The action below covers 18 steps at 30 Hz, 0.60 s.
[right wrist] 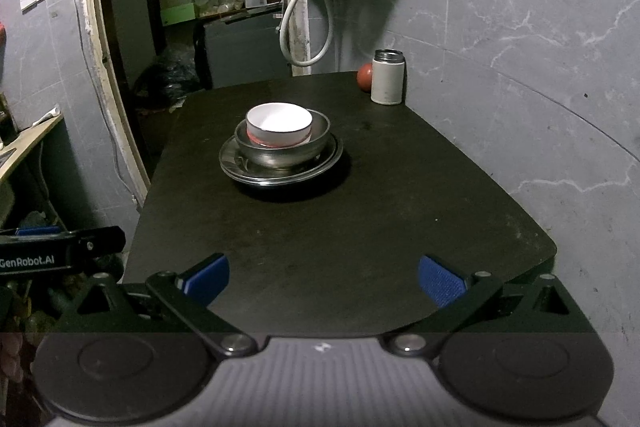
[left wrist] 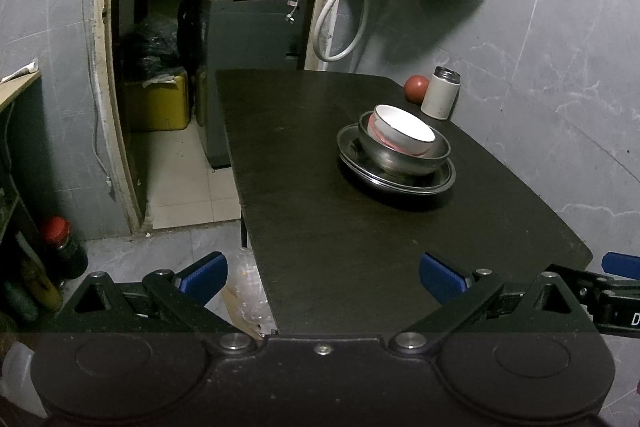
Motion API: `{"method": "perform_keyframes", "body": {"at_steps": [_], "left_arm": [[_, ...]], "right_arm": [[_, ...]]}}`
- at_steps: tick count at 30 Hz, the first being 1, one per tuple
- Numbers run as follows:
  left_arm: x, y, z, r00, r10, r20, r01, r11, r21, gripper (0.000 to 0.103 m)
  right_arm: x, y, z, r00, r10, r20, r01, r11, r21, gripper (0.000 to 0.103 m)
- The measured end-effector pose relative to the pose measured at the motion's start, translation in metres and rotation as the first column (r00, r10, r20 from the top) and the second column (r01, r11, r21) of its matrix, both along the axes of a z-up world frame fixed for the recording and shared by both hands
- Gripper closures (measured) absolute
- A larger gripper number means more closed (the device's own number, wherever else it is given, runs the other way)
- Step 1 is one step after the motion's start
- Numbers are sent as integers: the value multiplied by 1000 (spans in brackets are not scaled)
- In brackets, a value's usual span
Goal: Organize plates and bowls
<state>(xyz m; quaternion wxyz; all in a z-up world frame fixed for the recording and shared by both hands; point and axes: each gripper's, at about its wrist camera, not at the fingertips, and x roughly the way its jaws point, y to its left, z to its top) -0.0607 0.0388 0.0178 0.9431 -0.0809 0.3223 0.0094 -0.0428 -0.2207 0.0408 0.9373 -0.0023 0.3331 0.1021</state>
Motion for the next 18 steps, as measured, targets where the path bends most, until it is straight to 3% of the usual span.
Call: {"method": "perform_keyframes", "body": {"at_steps": [18], "left_arm": [[2,1,-1,1000,3,-1,-3,1000,5,1]], "right_arm": [[4,-2,-1,1000,5,0,-5,1000,-1,0]]}}
